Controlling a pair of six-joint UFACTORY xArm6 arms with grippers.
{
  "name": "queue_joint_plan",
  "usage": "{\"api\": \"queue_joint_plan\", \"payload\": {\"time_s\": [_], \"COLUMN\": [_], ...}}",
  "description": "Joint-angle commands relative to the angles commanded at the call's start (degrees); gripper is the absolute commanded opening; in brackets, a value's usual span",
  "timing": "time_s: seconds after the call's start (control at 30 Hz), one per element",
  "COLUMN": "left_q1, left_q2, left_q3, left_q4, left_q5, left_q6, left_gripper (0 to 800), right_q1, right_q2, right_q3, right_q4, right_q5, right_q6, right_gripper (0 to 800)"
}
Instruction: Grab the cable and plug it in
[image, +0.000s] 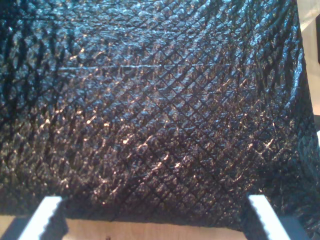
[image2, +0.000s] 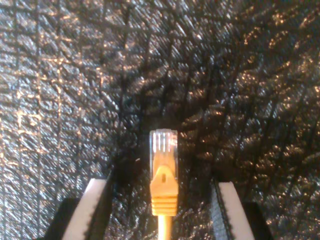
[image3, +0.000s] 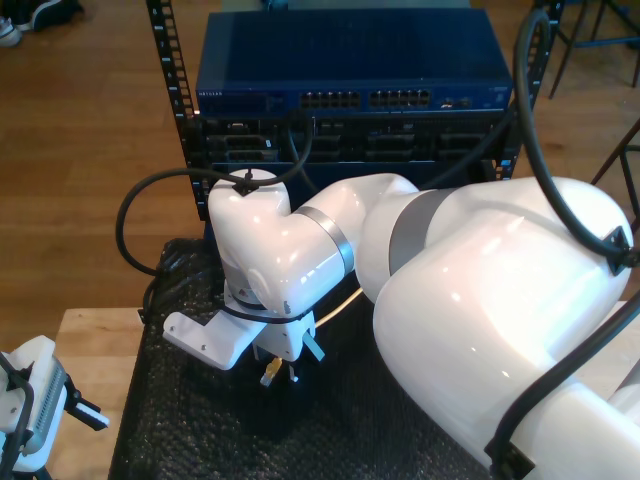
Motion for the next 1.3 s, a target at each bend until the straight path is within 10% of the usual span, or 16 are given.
{"api": "queue_joint_plan", "payload": {"time_s": [1.3], "left_q1": [0.0], "left_q2": [0.0], "left_q3": [0.0], "left_q4": [0.0], "left_q5": [0.0], "left_q6": [0.0], "left_gripper": [800], "right_q1": [-0.1], "right_q2": [-0.4], "right_q3": [0.9], "right_q4": [0.3], "right_q5": [-1.7], "right_q6": [0.4], "right_gripper": [246]}}
